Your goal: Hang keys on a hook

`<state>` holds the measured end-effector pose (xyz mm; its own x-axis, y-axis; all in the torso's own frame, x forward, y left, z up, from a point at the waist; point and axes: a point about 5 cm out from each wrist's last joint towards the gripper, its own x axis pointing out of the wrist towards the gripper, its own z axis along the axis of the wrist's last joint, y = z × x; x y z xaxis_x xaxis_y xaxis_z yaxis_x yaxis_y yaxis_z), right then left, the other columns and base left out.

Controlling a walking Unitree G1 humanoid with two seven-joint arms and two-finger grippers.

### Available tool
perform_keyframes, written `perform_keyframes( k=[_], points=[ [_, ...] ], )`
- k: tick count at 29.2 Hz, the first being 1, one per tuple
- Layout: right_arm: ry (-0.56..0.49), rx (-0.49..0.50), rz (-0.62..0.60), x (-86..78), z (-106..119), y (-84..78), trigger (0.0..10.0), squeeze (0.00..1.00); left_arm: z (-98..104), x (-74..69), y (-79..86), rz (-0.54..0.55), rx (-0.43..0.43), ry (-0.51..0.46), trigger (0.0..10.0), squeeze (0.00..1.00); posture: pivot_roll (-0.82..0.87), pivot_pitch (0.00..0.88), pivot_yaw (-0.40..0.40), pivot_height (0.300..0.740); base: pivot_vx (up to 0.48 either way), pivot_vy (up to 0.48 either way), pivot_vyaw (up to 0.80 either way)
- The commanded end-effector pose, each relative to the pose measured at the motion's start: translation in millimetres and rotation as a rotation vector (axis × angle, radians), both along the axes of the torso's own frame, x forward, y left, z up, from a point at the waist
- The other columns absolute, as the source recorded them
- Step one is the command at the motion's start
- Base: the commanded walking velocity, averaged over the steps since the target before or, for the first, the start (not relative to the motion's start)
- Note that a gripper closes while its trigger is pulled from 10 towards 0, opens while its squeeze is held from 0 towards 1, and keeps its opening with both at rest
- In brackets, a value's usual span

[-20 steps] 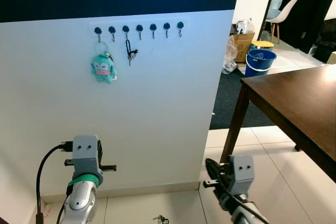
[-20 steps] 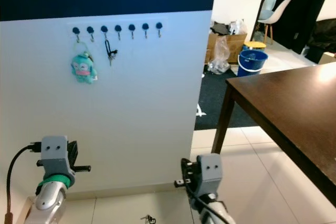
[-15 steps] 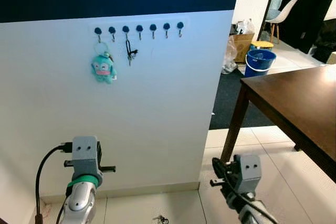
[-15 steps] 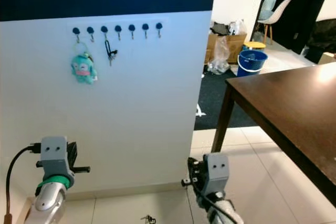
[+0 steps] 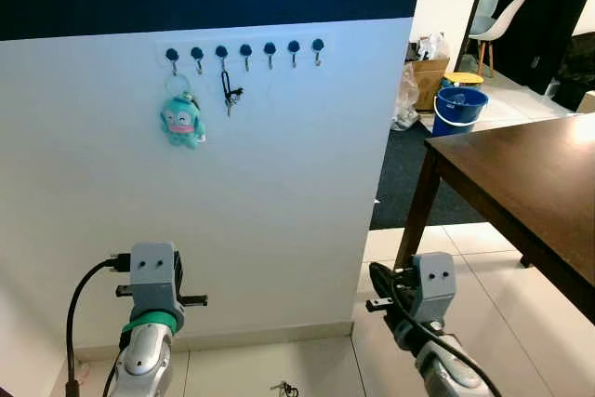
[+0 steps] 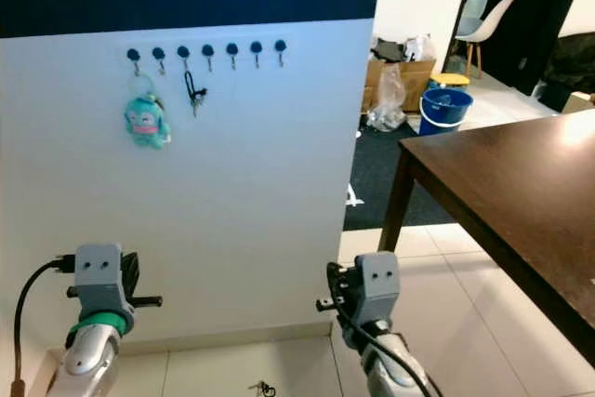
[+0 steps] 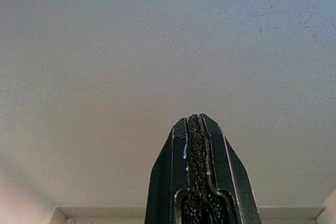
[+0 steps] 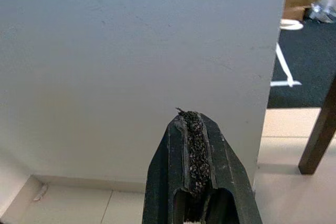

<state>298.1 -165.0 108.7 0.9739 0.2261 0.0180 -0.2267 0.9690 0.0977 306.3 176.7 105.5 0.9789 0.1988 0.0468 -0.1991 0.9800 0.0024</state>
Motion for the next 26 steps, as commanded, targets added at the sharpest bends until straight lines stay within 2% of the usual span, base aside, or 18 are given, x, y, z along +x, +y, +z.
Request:
perform_keyframes(
  k=[1, 26],
  points=[
    [0.031, 0.02, -0.006, 0.1, -5.9, 2.4, 10.0, 0.0, -4.8, -4.1, 1.8, 0.011, -0.004, 0.014, 10.0, 0.0, -0.11, 0.0, 0.135, 0.74, 0.0, 0.0, -0.8],
    [0.038, 0.024, -0.019, 7.4, -7.9, 6.2, 10.0, 0.0, -3.7, -5.8, 4.6, 0.01, -0.01, 0.011, 10.0, 0.0, -0.1, 0.0, 0.142, 0.74, 0.0, 0.0, -0.8]
  ],
)
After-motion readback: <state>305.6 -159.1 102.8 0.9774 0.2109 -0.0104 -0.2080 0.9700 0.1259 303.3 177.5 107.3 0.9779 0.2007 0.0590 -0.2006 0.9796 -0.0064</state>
